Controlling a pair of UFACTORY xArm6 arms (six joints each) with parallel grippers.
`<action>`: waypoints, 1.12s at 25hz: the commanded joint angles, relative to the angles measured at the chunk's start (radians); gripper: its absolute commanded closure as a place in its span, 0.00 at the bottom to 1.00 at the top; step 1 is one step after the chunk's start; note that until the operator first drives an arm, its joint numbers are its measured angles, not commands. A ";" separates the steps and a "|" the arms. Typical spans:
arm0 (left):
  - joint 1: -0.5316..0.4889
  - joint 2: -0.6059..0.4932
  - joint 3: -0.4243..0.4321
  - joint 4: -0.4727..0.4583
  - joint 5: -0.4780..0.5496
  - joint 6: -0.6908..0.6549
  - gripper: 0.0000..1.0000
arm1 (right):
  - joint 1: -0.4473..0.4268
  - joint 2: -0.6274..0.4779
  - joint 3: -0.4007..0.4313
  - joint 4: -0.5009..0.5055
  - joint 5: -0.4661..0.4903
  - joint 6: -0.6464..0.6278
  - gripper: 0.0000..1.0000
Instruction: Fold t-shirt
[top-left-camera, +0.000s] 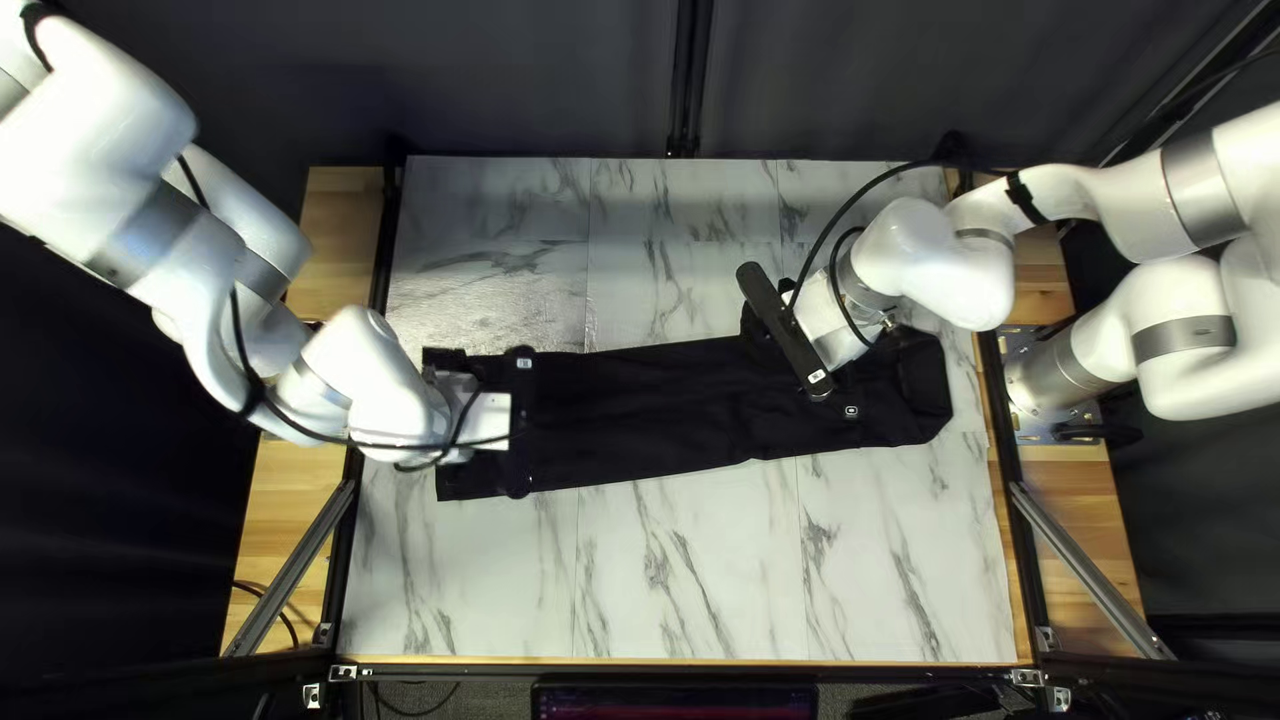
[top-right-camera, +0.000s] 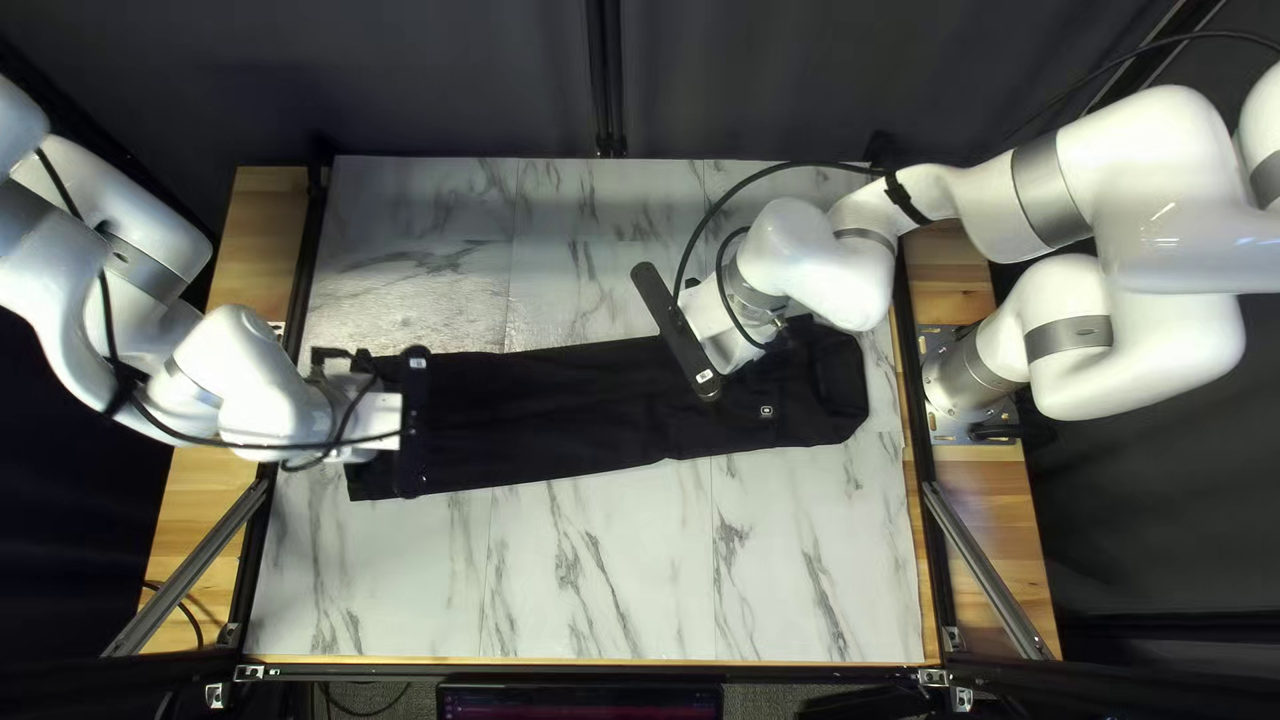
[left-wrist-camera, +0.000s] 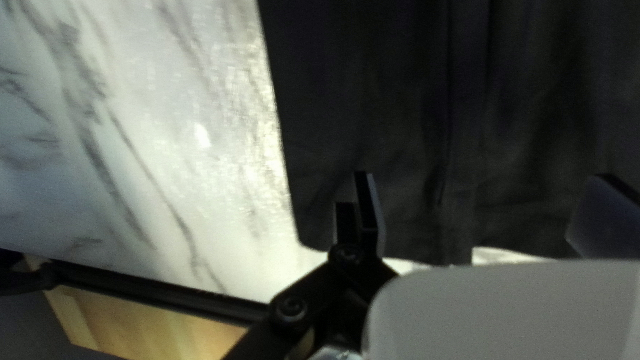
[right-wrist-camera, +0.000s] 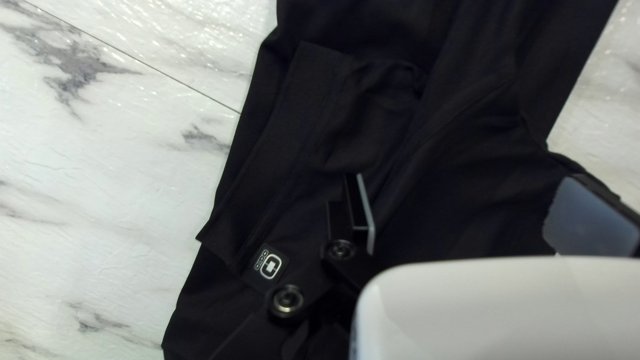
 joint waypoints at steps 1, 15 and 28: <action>0.079 -0.251 -0.026 -0.078 0.238 0.209 0.00 | 0.000 0.001 0.002 0.005 -0.003 0.002 0.00; 0.610 -0.504 -0.290 -0.288 0.561 0.824 0.00 | -0.003 0.043 -0.015 0.046 -0.004 -0.021 0.00; 0.549 -0.546 -0.418 -0.263 0.676 0.766 0.00 | -0.033 0.011 -0.008 0.051 0.032 -0.032 0.00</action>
